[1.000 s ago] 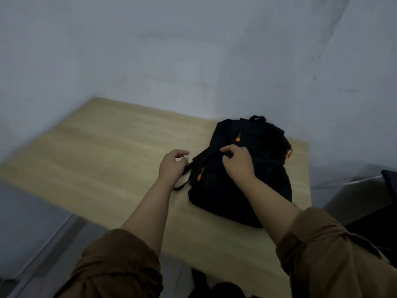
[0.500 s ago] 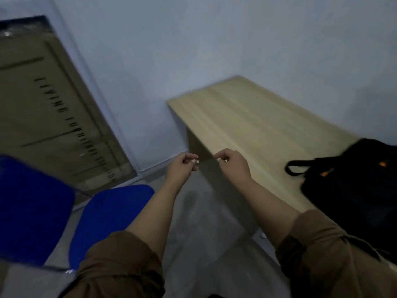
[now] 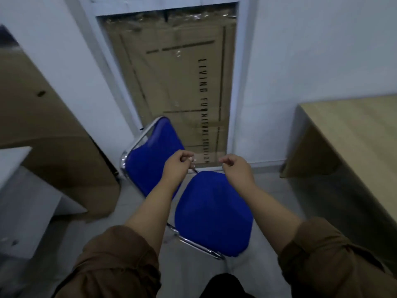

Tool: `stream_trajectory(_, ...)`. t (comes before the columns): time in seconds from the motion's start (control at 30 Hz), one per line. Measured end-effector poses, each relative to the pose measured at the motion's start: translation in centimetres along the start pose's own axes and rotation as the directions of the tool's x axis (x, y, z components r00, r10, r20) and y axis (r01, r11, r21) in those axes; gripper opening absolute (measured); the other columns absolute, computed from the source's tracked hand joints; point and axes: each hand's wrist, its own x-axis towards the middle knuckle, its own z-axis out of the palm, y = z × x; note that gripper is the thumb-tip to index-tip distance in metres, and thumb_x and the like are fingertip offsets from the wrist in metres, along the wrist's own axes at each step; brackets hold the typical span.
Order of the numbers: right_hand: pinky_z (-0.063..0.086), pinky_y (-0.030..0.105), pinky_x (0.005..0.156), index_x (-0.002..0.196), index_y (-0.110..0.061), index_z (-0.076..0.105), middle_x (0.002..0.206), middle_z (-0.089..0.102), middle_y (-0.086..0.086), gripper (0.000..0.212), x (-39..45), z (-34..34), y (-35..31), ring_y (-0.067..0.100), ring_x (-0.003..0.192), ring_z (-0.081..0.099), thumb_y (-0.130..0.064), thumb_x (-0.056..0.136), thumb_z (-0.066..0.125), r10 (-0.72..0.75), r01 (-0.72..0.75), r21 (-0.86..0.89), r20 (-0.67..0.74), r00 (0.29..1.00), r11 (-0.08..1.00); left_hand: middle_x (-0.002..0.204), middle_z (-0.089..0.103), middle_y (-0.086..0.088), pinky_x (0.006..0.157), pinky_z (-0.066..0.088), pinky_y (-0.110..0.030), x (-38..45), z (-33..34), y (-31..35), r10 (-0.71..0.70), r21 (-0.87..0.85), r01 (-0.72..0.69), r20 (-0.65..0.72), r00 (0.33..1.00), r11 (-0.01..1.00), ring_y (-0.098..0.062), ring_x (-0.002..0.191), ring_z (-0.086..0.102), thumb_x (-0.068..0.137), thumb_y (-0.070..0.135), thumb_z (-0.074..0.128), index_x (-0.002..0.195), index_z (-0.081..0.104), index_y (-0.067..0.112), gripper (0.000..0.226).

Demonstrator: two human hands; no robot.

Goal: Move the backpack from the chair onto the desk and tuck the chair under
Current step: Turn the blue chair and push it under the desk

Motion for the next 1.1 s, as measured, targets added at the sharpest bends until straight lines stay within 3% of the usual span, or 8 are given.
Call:
stream_trajectory(0.13, 0.047, 0.022, 0.064, 0.106, -0.015, 0.07, 0.114, 0.068, 0.004, 0.026, 1.5, 6.8, -3.3, 0.012, 0.081, 0.057, -0.008, 0.096, 0.047, -0.017, 0.018, -0.003, 0.112, 0.994, 1.0, 0.106, 0.069, -0.001, 0.078, 0.053, -0.026, 2.3, -6.6, -2.0, -0.006, -0.008, 0.005, -0.104, 0.995, 1.0, -0.012, 0.089, 0.068, 0.095, 0.015, 0.052, 0.101, 0.065, 0.02, 0.015)
stream_trajectory(0.3, 0.04, 0.018, 0.057, 0.103, -0.017, 0.07, 0.101, 0.065, -0.002, 0.027, 4.2, 12.8, -6.1, 0.006, 0.07, 0.053, -0.006, 0.095, 0.046, -0.092, 0.101, -0.027, 0.24, 0.967, 0.995, 0.106, 0.07, -0.005, 0.084, 0.053, -0.034, 5.1, -12.2, -3.4, -0.011, -0.008, 0.009, -0.24, 0.971, 1.0, -0.018, 0.093, 0.065, 0.094, 0.013, 0.05, 0.1, 0.065, 0.019, 0.017)
stream_trajectory(0.4, 0.045, 0.021, 0.063, 0.102, -0.019, 0.069, 0.111, 0.066, -0.001, 0.026, 6.2, 15.8, -8.0, 0.015, 0.085, 0.06, -0.007, 0.095, 0.047, -0.13, 0.148, -0.035, 0.307, 0.943, 0.988, 0.102, 0.071, -0.006, 0.069, 0.05, -0.024, 6.6, -14.9, -3.8, -0.016, -0.023, 0.009, -0.339, 0.941, 1.0, -0.017, 0.088, 0.063, 0.094, 0.011, 0.048, 0.101, 0.067, 0.014, 0.02)
stream_trajectory(0.6, 0.045, 0.019, 0.072, 0.112, -0.017, 0.066, 0.116, 0.064, 0.007, 0.025, 7.3, 20.8, -10.3, 0.016, 0.096, 0.059, -0.008, 0.092, 0.055, -0.162, 0.214, -0.1, 0.374, 0.913, 0.972, 0.103, 0.07, -0.001, 0.075, 0.044, -0.012, 8.9, -18.3, -5.2, 0.063, 0.049, -0.049, -0.368, 0.928, 0.998, -0.01, 0.091, 0.061, 0.09, 0.002, 0.046, 0.102, 0.069, 0.011, 0.028)
stream_trajectory(0.7, 0.044, 0.025, 0.081, 0.126, -0.013, 0.056, 0.125, 0.055, 0.012, 0.038, 6.9, 23.5, -11.3, 0.022, 0.105, 0.056, -0.013, 0.089, 0.062, -0.143, 0.214, -0.155, 0.377, 0.915, 0.964, 0.111, 0.069, -0.004, 0.081, 0.043, -0.011, 10.4, -19.7, -6.3, 0.151, 0.215, -0.098, -0.246, 0.958, 0.972, -0.012, 0.098, 0.06, 0.09, 0.0, 0.045, 0.104, 0.071, 0.011, 0.031)
stream_trajectory(0.8, 0.042, 0.027, 0.086, 0.133, -0.01, 0.043, 0.13, 0.046, 0.013, 0.062, 6.4, 25.9, -12.0, 0.025, 0.114, 0.052, -0.026, 0.081, 0.074, -0.085, 0.16, -0.206, 0.331, 0.94, 0.965, 0.121, 0.066, -0.008, 0.096, 0.038, -0.017, 12.4, -21.2, -6.9, 0.274, 0.403, -0.256, 0.014, 0.962, 0.878, -0.019, 0.112, 0.059, 0.09, -0.003, 0.046, 0.114, 0.068, 0.01, 0.036)
stream_trajectory(0.93, 0.046, 0.04, 0.096, 0.146, -0.009, 0.022, 0.141, 0.036, 0.019, 0.099, 5.6, 29.3, -12.5, 0.033, 0.124, 0.047, -0.036, 0.071, 0.081, 0.058, -0.012, -0.193, 0.239, 0.969, 0.981, 0.125, 0.065, -0.016, 0.106, 0.041, -0.034, 15.1, -23.0, -7.6, 0.347, 0.478, -0.534, 0.426, 0.835, 0.697, -0.028, 0.116, 0.059, 0.091, 0.003, 0.05, 0.127, 0.061, 0.005, 0.038)
stream_trajectory(1.1, 0.042, 0.041, 0.103, 0.153, -0.003, 0.0, 0.157, 0.018, 0.02, 0.109, 5.2, 31.7, -12.4, 0.033, 0.134, 0.041, -0.039, 0.08, 0.071, 0.145, -0.107, -0.27, 0.124, 0.982, 0.957, 0.152, 0.04, -0.013, 0.121, 0.018, -0.032, 17.5, -23.4, -8.5, 0.344, 0.496, -0.678, 0.605, 0.718, 0.543, -0.026, 0.142, 0.035, 0.097, 0.012, 0.046, 0.144, 0.039, 0.004, 0.049)
